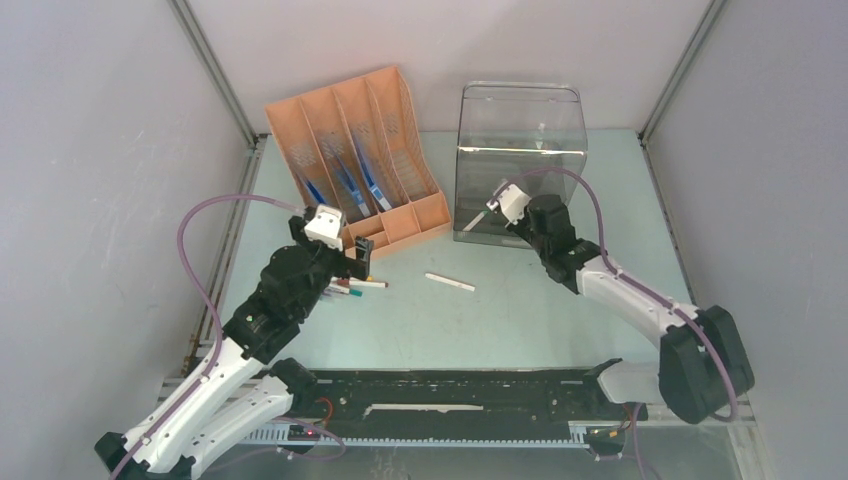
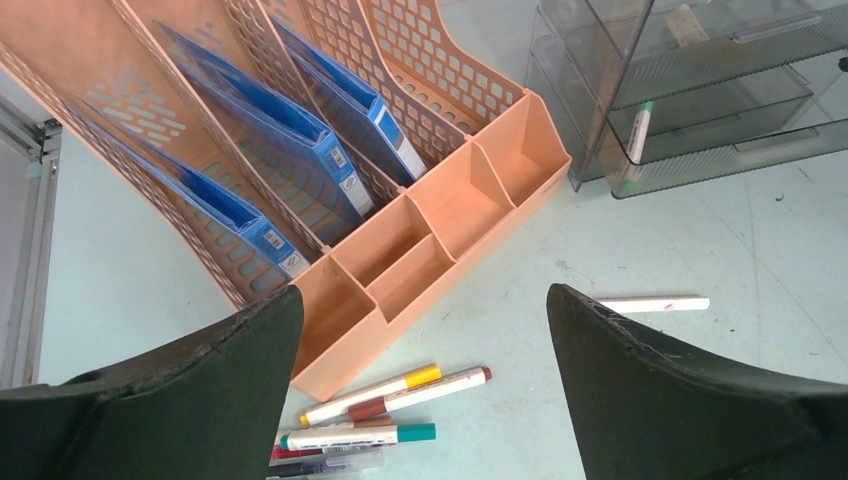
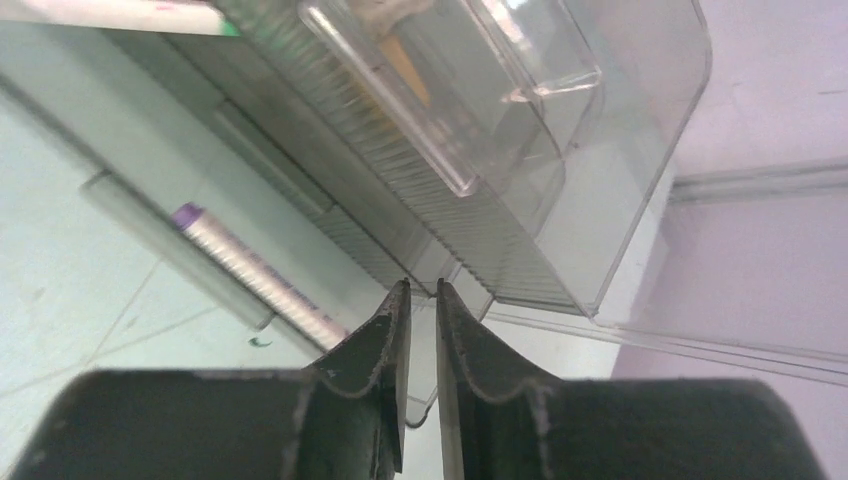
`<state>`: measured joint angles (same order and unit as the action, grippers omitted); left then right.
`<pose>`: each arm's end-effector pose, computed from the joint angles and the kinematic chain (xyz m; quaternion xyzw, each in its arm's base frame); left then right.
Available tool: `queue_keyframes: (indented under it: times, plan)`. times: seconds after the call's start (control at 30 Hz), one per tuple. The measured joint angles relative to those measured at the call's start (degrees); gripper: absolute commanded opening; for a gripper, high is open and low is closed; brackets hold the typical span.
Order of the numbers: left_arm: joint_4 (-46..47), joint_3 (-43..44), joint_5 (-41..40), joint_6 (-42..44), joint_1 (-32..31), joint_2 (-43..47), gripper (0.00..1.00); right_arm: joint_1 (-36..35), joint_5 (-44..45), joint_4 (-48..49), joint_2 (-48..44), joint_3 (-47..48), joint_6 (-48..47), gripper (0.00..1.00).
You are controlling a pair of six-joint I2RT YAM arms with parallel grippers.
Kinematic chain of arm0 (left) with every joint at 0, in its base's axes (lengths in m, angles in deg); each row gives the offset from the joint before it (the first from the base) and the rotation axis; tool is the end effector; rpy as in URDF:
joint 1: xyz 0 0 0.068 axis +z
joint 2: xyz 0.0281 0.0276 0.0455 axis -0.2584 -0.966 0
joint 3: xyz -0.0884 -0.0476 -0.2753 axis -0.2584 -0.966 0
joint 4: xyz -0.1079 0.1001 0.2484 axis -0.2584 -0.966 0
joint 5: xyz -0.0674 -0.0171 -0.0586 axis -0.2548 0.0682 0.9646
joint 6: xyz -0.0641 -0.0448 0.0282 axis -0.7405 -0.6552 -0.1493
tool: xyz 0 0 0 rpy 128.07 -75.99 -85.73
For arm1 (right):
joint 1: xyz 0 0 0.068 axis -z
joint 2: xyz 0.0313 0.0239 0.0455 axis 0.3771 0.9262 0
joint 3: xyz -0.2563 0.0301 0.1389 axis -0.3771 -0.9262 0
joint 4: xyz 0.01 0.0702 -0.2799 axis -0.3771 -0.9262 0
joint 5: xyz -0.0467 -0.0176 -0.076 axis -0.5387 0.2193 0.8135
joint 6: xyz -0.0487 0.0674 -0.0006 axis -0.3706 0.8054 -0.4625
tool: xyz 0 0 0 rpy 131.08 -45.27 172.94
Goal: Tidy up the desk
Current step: Place the stationery in the storage box, then pick up the stationery from the center of the board.
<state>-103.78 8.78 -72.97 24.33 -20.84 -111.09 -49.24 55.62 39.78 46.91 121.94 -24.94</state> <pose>0.1754 -0.0997 0.3281 0.1456 0.7538 -0.0797 0.6358 0.3146 0.1354 0.2304 -0.3934 0.7616 -0.1851 0.4806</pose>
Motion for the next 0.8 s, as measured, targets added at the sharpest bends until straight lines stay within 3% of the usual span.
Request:
queue_keyframes:
  times: [0.4, 0.53, 0.63, 0.8]
  plan:
    - [0.00, 0.00, 6.78, 0.00, 0.00, -1.20, 1.00, 1.70, -23.43, -19.23, -8.26, 2.99, -0.66, 0.48]
    - [0.00, 0.00, 11.32, -0.02, 0.00, -3.17, 1.00, 1.97, -28.15, -22.73, -9.55, 3.82, -1.11, 0.52]
    - [-0.11, 0.00, 15.41, 0.00, 0.00, -5.33, 0.94, 2.01, -30.77, -24.24, -10.67, 3.96, -1.42, 0.53]
    - [-0.26, 0.02, 22.71, 0.44, 0.00, -9.09, 0.94, 2.43, -33.33, -26.36, -10.95, 4.11, -1.88, 0.54]
